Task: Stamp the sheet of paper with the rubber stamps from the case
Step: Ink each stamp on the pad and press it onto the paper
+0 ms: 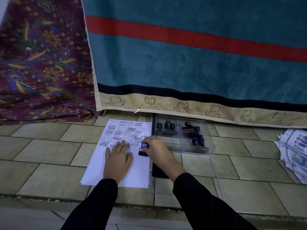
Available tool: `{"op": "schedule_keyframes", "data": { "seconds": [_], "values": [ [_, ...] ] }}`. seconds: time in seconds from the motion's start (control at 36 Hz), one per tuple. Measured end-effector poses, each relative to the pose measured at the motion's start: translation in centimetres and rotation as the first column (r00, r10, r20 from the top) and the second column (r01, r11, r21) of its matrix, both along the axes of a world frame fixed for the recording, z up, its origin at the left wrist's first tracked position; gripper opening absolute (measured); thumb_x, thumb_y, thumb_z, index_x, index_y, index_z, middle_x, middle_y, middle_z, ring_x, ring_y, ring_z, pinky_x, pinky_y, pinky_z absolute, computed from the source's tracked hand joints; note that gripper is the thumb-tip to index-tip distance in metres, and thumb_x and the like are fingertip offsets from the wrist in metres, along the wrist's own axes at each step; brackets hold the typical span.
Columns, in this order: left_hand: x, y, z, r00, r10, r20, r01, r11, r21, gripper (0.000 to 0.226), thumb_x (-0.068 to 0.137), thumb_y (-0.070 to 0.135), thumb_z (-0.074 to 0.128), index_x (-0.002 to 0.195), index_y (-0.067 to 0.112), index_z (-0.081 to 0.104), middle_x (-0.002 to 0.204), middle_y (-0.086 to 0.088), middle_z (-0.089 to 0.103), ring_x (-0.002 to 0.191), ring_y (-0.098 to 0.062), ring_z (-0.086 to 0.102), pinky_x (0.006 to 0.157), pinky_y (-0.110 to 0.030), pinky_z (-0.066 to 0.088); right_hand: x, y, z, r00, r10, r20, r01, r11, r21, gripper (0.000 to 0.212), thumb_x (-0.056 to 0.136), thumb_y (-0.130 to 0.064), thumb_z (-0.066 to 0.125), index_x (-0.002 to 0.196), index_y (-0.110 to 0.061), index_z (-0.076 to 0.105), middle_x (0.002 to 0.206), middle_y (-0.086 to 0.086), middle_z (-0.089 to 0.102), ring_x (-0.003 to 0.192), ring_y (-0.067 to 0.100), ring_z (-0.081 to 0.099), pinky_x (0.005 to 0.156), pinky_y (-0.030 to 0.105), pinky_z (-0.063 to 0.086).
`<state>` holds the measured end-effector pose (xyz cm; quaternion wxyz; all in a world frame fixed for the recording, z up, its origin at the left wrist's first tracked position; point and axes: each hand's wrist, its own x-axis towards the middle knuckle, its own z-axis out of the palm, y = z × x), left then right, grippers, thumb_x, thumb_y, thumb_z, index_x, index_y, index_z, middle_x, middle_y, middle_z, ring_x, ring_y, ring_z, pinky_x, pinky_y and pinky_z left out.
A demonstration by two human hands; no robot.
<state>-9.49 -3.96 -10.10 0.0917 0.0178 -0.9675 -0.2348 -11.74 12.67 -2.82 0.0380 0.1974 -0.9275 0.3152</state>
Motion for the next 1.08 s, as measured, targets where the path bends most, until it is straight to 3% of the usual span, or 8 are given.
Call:
{"op": "schedule_keyframes", "data": {
  "seconds": [0.14, 0.5, 0.61, 0.83, 0.89, 0.94, 1.03, 1.08],
  "values": [
    [-0.1, -0.1, -0.2, 1.000, 0.000, 0.000, 0.000, 1.000, 0.007, 0.045, 0.099, 0.030, 0.040, 0.143, 0.021, 0.041, 0.157, 0.002, 0.030, 0.147, -0.013, 0.017, 0.119, -0.045, 0.002, -0.3, 0.0, -0.4, 1.000, -0.003, -0.003, 0.003, 1.000, 0.027, 0.025, 0.085, -0.007, 0.062, 0.110, -0.004, 0.064, 0.110, 0.014, 0.064, 0.101, 0.026, 0.059, 0.086, 0.028, 0.046],
    [-0.2, 0.1, 0.0, 0.999, 0.029, -0.023, -0.028, 1.000, 0.014, 0.043, 0.095, 0.027, 0.044, 0.138, 0.021, 0.044, 0.151, 0.002, 0.037, 0.142, -0.016, 0.028, 0.119, -0.045, 0.005, -0.7, -0.2, 0.0, 1.000, -0.009, 0.027, 0.007, 0.997, 0.074, 0.015, 0.084, -0.005, 0.064, 0.098, 0.000, 0.064, 0.106, 0.015, 0.066, 0.099, 0.027, 0.061, 0.087, 0.035, 0.050],
    [-0.3, 0.6, 0.3, 0.998, 0.054, -0.017, -0.055, 0.998, -0.011, 0.043, 0.092, 0.025, 0.046, 0.134, 0.019, 0.046, 0.146, 0.000, 0.041, 0.137, -0.018, 0.033, 0.117, -0.048, 0.010, -0.3, -0.2, -0.4, 1.000, 0.003, 0.019, -0.005, 0.997, 0.074, 0.006, 0.081, 0.000, 0.064, 0.087, 0.000, 0.062, 0.097, 0.014, 0.065, 0.090, 0.027, 0.061, 0.076, 0.033, 0.049],
    [-0.2, 0.9, 0.2, 0.997, 0.073, -0.034, -0.074, 0.997, -0.013, 0.046, 0.091, 0.026, 0.046, 0.136, 0.017, 0.044, 0.147, -0.001, 0.041, 0.138, -0.019, 0.032, 0.118, -0.048, 0.009, -1.0, -0.4, -0.6, 0.998, -0.049, 0.041, 0.046, 0.997, 0.061, 0.016, 0.082, -0.005, 0.065, 0.098, -0.001, 0.064, 0.102, 0.015, 0.067, 0.096, 0.027, 0.061, 0.082, 0.034, 0.051],
    [0.0, 0.8, 0.1, 0.996, 0.075, -0.039, -0.076, 0.997, -0.012, 0.044, 0.091, 0.026, 0.047, 0.134, 0.019, 0.045, 0.146, 0.000, 0.041, 0.138, -0.018, 0.032, 0.118, -0.047, 0.009, -1.4, -0.2, -0.2, 0.995, -0.068, 0.068, 0.065, 0.997, 0.042, 0.020, 0.082, -0.007, 0.067, 0.102, -0.004, 0.066, 0.101, 0.012, 0.069, 0.094, 0.024, 0.064, 0.081, 0.027, 0.051],
    [0.0, 0.7, 0.0, 0.996, 0.072, -0.049, -0.072, 0.997, -0.003, 0.042, 0.090, 0.026, 0.048, 0.132, 0.020, 0.047, 0.145, 0.001, 0.042, 0.138, -0.017, 0.032, 0.118, -0.047, 0.009, -1.8, 0.6, 0.5, 0.987, -0.144, 0.068, 0.150, 0.985, -0.089, 0.022, 0.080, -0.008, 0.069, 0.102, -0.008, 0.069, 0.095, 0.005, 0.071, 0.084, 0.016, 0.066, 0.071, 0.010, 0.046],
    [-0.1, 0.7, 0.0, 0.996, 0.066, -0.056, -0.065, 0.998, 0.010, 0.041, 0.090, 0.025, 0.047, 0.131, 0.021, 0.047, 0.145, 0.002, 0.042, 0.138, -0.016, 0.032, 0.118, -0.048, 0.008, -3.0, 2.6, 2.4, 0.944, -0.320, 0.079, 0.327, 0.873, -0.362, 0.026, 0.080, -0.009, 0.071, 0.105, -0.011, 0.068, 0.088, -0.004, 0.065, 0.067, -0.005, 0.058, 0.058, -0.006, 0.040],
    [-0.1, 0.8, 0.1, 0.996, 0.068, -0.054, -0.067, 0.998, 0.013, 0.041, 0.090, 0.025, 0.047, 0.131, 0.021, 0.047, 0.146, 0.002, 0.042, 0.138, -0.015, 0.032, 0.118, -0.047, 0.008, -3.9, 4.0, 3.4, 0.922, -0.384, 0.037, 0.365, 0.838, -0.406, 0.026, 0.080, -0.007, 0.071, 0.106, -0.008, 0.068, 0.099, 0.002, 0.063, 0.070, -0.003, 0.056, 0.059, -0.009, 0.038]
  ]
}}
